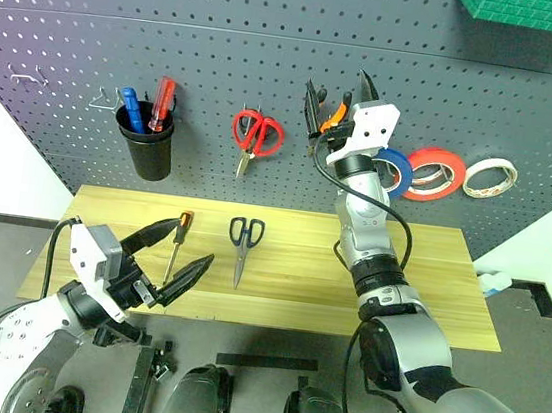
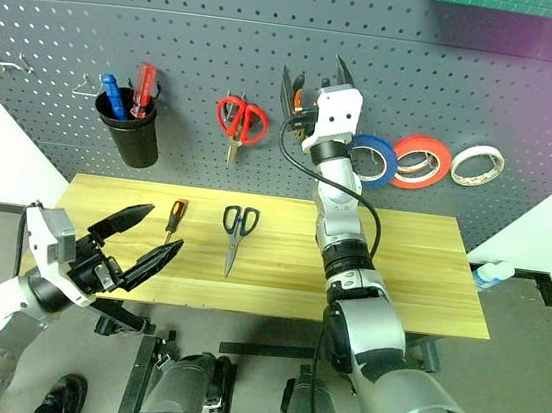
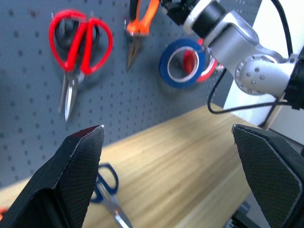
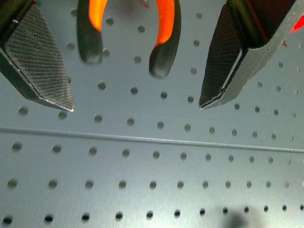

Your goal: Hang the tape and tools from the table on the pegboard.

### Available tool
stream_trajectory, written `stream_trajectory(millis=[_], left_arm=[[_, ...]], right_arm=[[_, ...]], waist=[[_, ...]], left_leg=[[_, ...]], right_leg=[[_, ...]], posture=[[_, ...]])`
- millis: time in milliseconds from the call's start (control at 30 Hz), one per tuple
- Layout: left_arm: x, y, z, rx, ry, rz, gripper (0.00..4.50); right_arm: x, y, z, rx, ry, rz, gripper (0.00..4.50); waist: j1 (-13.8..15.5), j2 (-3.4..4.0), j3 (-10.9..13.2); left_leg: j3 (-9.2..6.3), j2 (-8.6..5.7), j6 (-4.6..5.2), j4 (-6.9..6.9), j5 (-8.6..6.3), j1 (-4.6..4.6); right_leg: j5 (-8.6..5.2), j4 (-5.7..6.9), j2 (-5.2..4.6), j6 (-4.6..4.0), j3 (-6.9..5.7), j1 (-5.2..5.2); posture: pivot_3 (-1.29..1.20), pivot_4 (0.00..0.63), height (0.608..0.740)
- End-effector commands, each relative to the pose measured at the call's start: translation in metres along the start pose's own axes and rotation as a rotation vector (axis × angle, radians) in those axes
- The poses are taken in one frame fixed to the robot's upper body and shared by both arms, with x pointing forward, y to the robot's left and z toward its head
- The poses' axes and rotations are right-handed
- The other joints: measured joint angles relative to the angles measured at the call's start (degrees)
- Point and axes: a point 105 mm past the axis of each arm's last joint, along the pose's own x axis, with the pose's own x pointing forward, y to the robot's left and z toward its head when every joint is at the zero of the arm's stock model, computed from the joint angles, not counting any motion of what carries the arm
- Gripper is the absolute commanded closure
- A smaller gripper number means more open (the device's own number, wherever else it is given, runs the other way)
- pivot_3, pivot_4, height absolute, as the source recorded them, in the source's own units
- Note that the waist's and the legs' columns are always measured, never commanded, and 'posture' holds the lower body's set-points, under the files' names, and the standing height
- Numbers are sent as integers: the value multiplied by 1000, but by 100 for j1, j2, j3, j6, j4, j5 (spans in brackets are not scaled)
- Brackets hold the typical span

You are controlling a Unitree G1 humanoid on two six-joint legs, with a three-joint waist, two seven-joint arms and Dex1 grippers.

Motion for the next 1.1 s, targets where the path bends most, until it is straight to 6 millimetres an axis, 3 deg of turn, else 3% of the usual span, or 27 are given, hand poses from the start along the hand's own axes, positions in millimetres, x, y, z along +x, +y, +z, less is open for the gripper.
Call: stream_trajectory(millis=[33,267,367,500,600,667,933,1100], left_arm=[[8,1,8,22,-28,-15,0],[22,6,8,41,-57,-27,0],[27,9,6,50,-68,-33,0],[31,10,6,52,-82,-38,0],[33,11,4,54,-83,-46,0],[34,12,3,49,-86,-52,0],[41,21,-9,21,-45,-35,0],[51,29,-35,-60,53,36,0]], right_arm=[[8,-9,21,-10,-73,-3,82],[-4,-17,32,29,-76,26,82],[-15,-3,34,113,-24,165,82],[-30,0,34,260,77,282,82],[-51,-5,38,291,134,386,82],[-69,-8,42,425,186,463,82],[-146,-19,26,406,496,686,82],[-171,-22,25,359,579,796,82]], waist=[[-1,-1,-19],[-4,6,-85],[-10,11,-114],[-37,19,-137],[-44,20,-166],[-22,21,-189],[-83,51,-240],[-178,74,-257]], left_leg=[[0,0,-1,1,1,2],[-2,0,-3,6,3,5],[-2,0,-3,9,3,6],[-2,1,-1,14,2,8],[-2,2,1,16,1,12],[-3,1,6,17,-2,12],[-3,2,64,52,-36,20],[-8,4,80,81,-47,31]], right_leg=[[0,4,0,0,0,0],[-1,20,0,-2,4,-1],[-1,22,0,-2,5,-1],[-1,28,-1,-2,6,0],[0,29,-2,-3,7,4],[-1,27,-3,-3,6,6],[-1,30,-6,-3,4,27],[0,33,-5,-1,1,52]], posture=[[143,0,740],[111,0,740],[92,0,740],[70,0,740],[49,0,740],[33,0,740],[-15,0,740],[-31,0,740]])
